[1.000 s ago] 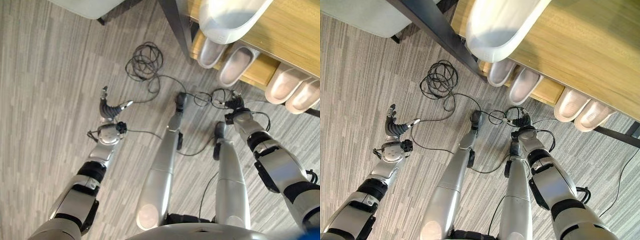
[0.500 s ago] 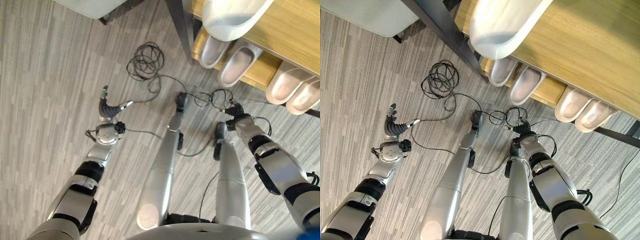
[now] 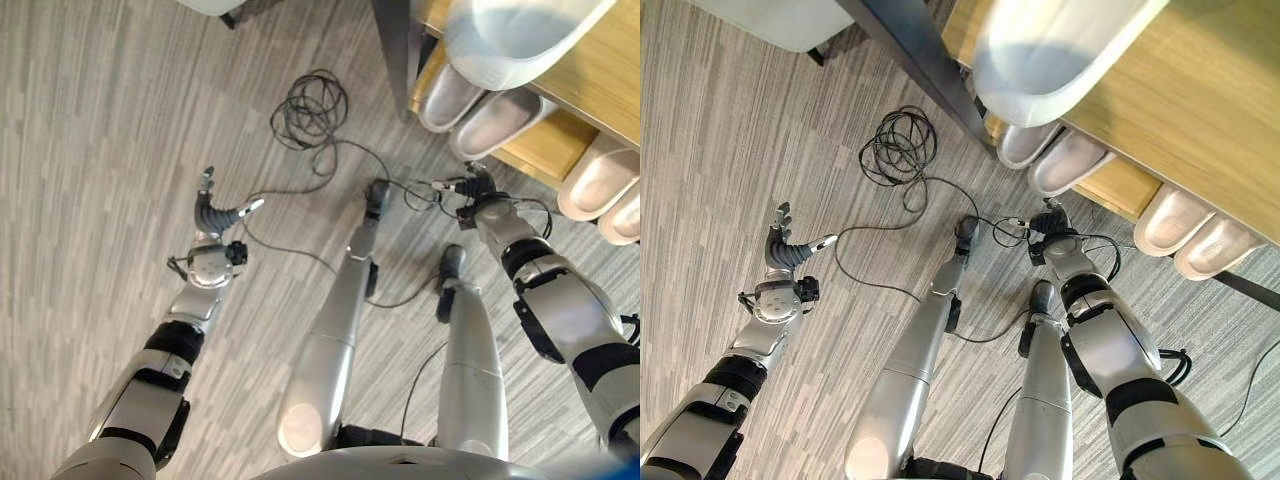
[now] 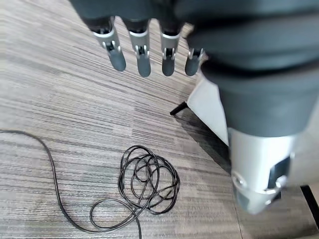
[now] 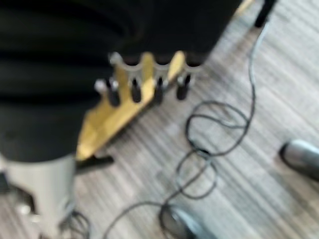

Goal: Arrange the slippers neatly on the shoe rack.

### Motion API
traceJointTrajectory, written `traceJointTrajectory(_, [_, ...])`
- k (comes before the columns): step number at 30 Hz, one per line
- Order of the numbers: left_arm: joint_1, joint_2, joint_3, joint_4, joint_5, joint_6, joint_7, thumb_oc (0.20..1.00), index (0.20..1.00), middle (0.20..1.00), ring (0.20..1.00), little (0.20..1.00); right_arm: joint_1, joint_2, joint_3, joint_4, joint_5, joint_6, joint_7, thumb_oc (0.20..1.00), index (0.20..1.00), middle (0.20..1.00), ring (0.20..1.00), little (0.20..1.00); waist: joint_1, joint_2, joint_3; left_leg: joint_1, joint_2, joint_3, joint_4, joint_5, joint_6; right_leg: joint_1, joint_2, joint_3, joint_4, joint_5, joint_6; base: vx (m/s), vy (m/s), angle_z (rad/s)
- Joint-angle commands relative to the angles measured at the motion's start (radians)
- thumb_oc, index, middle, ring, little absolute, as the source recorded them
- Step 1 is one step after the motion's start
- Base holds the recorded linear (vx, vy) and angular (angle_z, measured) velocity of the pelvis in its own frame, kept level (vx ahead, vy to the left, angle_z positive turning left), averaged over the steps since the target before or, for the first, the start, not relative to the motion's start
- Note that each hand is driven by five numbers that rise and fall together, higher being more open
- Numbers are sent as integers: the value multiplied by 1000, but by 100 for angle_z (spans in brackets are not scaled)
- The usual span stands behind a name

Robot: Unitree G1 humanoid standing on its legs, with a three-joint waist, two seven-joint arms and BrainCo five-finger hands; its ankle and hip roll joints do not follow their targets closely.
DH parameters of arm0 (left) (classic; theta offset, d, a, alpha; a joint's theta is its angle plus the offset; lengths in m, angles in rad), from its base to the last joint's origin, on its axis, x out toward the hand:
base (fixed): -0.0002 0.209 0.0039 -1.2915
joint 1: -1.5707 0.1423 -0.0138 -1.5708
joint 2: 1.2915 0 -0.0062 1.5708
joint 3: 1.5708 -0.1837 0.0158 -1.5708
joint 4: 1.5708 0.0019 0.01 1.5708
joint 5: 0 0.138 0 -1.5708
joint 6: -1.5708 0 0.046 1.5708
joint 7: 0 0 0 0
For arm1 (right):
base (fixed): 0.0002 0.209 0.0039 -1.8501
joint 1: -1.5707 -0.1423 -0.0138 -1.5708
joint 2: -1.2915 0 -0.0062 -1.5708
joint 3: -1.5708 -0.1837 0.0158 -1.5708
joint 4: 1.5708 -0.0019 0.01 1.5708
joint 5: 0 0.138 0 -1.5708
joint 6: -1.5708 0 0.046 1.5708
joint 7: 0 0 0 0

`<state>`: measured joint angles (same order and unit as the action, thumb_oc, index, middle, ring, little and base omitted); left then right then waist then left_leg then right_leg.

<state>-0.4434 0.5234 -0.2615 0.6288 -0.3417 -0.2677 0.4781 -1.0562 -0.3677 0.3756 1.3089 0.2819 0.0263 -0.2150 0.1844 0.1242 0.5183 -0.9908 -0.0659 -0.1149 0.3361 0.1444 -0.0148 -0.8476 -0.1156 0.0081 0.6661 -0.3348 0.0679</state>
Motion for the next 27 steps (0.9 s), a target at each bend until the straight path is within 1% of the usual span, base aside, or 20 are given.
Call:
traceJointTrajectory(1, [30,20,51,0,-29,-44,12,1000,1000,1000,1000,1000,-12,-57,-49,4,11,-15,-67,1000,1000,1000,1000,1000,-2,66,2,-38,-53,28,98,-178,-1,61,-1,6,-92,92,-14,0,0,0])
traceJointTrajectory(2, [38,17,55,12,-37,-45,15,1000,1000,1000,1000,1000,-24,-67,-63,14,6,-10,-102,1000,1000,1000,1000,1000,-3,69,2,-40,-54,30,95,-177,-2,61,-1,7,-99,94,-14,14,31,-1])
traceJointTrajectory(4, [40,6,60,38,-41,-45,21,1000,1000,1000,1000,1000,-26,-74,-72,6,-5,-17,-137,1000,1000,1000,1000,1000,-5,72,2,-39,-53,31,89,-175,-2,60,0,9,-104,96,-13,6,17,-1])
traceJointTrajectory(9, [32,-2,64,63,-42,-41,27,1000,1000,1000,1000,1000,-14,-73,-83,-21,6,-29,-155,1000,1000,1000,1000,1000,-15,70,2,-34,-51,35,85,-175,0,59,1,12,-105,98,-14,0,0,0])
traceJointTrajectory(11, [16,-15,57,78,-35,-31,33,1000,1000,1000,1000,1000,10,-55,-84,-51,13,-39,-161,1000,1000,1000,1000,1000,-31,59,2,-30,-46,38,88,-177,0,59,6,14,-101,95,-15,0,0,0])
traceJointTrajectory(15, [4,-21,53,96,-32,-24,31,1000,1000,1000,1000,1000,47,-38,-84,-81,18,-47,-160,1000,1000,1000,1000,1000,-42,50,2,-19,-43,38,87,-179,1,65,10,16,-99,94,-17,-1,-7,-4])
traceJointTrajectory(17, [-3,-30,54,111,-29,-16,32,1000,1000,1000,1000,1000,85,-17,-83,-127,14,-60,-168,1000,1000,1000,1000,1000,-58,38,2,-10,-37,38,91,-181,1,71,10,19,-96,93,-18,-4,-6,-2])
traceJointTrajectory(21, [-9,-34,60,134,-31,-8,35,1000,1000,1000,1000,1000,106,-20,-88,-172,6,-66,-188,1000,1000,1000,1000,1000,-68,28,2,-1,-35,41,91,-182,2,81,11,21,-97,91,-20,-6,-19,-6])
traceJointTrajectory(26, [-13,-56,60,167,-28,1,53,1000,1000,1000,1000,1000,147,-21,-129,-257,4,-86,-253,1000,1000,1000,1000,1000,-86,16,2,2,-33,40,99,-186,4,85,15,27,-87,87,-24,-4,-11,-8])
traceJointTrajectory(27, [-15,-61,61,175,-29,5,58,1000,1000,1000,1000,1000,152,-24,-148,-277,11,-94,-280,1000,1000,1000,1000,1000,-91,15,2,1,-32,39,103,-187,4,83,14,27,-84,86,-25,0,-8,-5])
